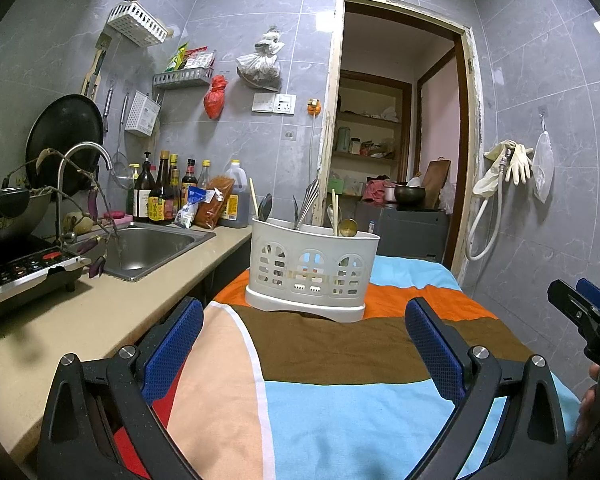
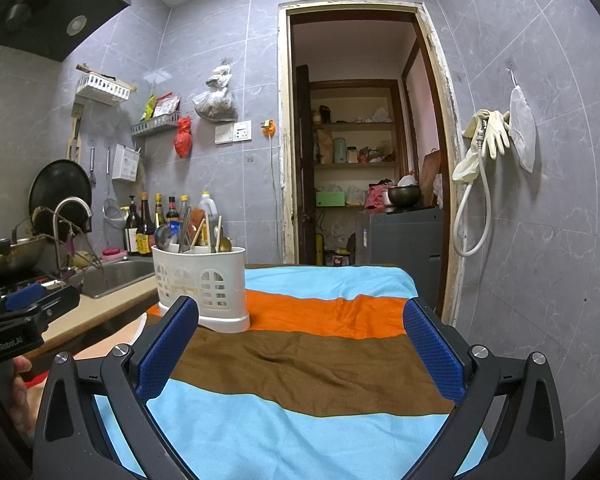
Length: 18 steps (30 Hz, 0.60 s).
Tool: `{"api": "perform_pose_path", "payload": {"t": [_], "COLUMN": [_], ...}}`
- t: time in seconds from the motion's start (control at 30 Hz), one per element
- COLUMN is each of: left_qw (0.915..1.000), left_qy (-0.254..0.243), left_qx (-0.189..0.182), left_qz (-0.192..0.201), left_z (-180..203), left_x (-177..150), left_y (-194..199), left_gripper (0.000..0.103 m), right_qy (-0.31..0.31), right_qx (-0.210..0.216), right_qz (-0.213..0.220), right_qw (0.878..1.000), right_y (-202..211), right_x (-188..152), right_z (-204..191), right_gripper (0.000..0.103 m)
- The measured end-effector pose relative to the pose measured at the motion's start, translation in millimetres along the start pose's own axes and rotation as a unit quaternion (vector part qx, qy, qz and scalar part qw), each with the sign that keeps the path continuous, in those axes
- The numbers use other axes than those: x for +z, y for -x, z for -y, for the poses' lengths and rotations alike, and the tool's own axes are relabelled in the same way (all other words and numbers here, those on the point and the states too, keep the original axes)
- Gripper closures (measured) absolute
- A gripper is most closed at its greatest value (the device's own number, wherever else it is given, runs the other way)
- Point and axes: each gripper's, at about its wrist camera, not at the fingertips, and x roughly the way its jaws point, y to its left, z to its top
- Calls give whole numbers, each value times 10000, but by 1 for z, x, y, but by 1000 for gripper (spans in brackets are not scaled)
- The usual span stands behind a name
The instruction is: Organize utensils
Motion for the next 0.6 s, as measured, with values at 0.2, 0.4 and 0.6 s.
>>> {"api": "perform_pose_path", "payload": {"t": [0.2,0.4,0.6], "left_qw": [10000,10000,10000], "left_qy": [-9,-10,-28], "left_qx": [14,11,22], "left_qz": [9,12,23], "left_z": [0,0,1], "left_x": [0,0,0], "left_y": [0,0,0], "left_gripper": [4,4,4], "right_qy": [-4,-3,-5], "right_qx": [-3,-3,-4], "right_qz": [0,4,3], "right_qw": [10000,10000,10000], "right_y": [0,0,0], "right_x": [0,0,0], "right_z": [0,0,0], "right_gripper": [0,0,0]}}
